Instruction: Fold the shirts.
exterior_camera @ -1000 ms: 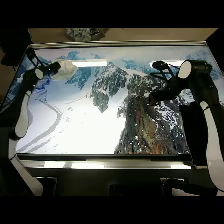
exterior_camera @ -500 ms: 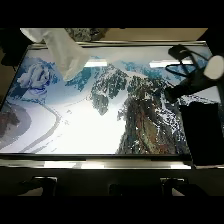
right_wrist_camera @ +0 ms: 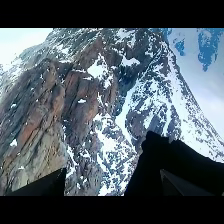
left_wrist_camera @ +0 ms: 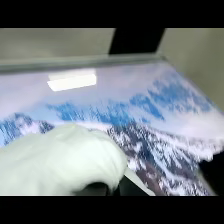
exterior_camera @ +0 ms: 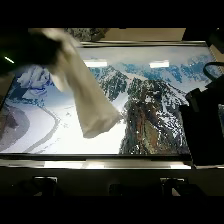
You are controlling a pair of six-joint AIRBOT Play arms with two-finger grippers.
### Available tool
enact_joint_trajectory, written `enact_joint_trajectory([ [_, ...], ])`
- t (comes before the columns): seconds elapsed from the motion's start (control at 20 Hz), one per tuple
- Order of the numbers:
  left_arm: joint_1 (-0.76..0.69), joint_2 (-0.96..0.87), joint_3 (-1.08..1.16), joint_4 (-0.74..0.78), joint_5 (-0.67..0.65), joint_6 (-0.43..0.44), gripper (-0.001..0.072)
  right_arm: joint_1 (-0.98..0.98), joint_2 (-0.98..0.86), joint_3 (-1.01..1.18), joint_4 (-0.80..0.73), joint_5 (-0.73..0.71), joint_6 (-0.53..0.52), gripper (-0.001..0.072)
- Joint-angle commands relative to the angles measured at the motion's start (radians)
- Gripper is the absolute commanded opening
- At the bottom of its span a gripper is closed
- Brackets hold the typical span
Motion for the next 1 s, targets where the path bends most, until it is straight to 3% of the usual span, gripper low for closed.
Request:
enact_joint_trajectory([
  [0.0, -0.142, 0.023, -0.409, -0.071, 0.134, -0.037, 0.0024, 0.000, -0.012, -0.001, -0.003, 0.075, -0.045, 0.0677],
  [0.15, -0.166, 0.023, -0.723, -0.078, 0.305, -0.257, 0.0024, 0.001, -0.093, -0.001, 0.004, 0.095, -0.047, 0.0676],
  [0.3, -0.155, 0.023, -0.840, -0.080, 0.317, -0.300, 0.0035, 0.001, -0.201, -0.008, 0.049, 0.089, -0.047, 0.0676],
  [0.35, -0.151, 0.024, -0.830, -0.082, 0.303, -0.296, 0.0193, 0.001, -0.239, -0.011, 0.063, 0.089, -0.047, 0.0676],
  [0.4, -0.134, 0.032, -0.803, -0.081, 0.290, -0.277, 0.0544, 0.001, -0.278, -0.011, 0.068, 0.090, -0.048, 0.0676],
  [0.45, -0.105, 0.047, -0.761, -0.076, 0.270, -0.243, 0.0702, 0.001, -0.317, -0.011, 0.068, 0.090, -0.048, 0.0677],
  [0.6, 0.055, 0.097, -0.589, -0.008, 0.142, -0.069, 0.0674, 0.001, -0.410, -0.011, 0.105, 0.093, -0.058, 0.0677],
  [0.7, 0.198, 0.097, -0.523, 0.031, -0.030, 0.019, 0.0673, 0.001, -0.454, -0.020, 0.218, 0.099, -0.082, 0.0678],
  [0.8, 0.317, 0.089, -0.567, 0.030, -0.163, 0.088, 0.0673, 0.001, -0.476, -0.085, 0.354, 0.074, -0.117, 0.0682],
  [0.95, 0.378, 0.089, -0.744, -0.053, -0.164, 0.124, 0.0673, 0.001, -0.478, -0.262, 0.476, -0.007, -0.128, 0.0688],
])
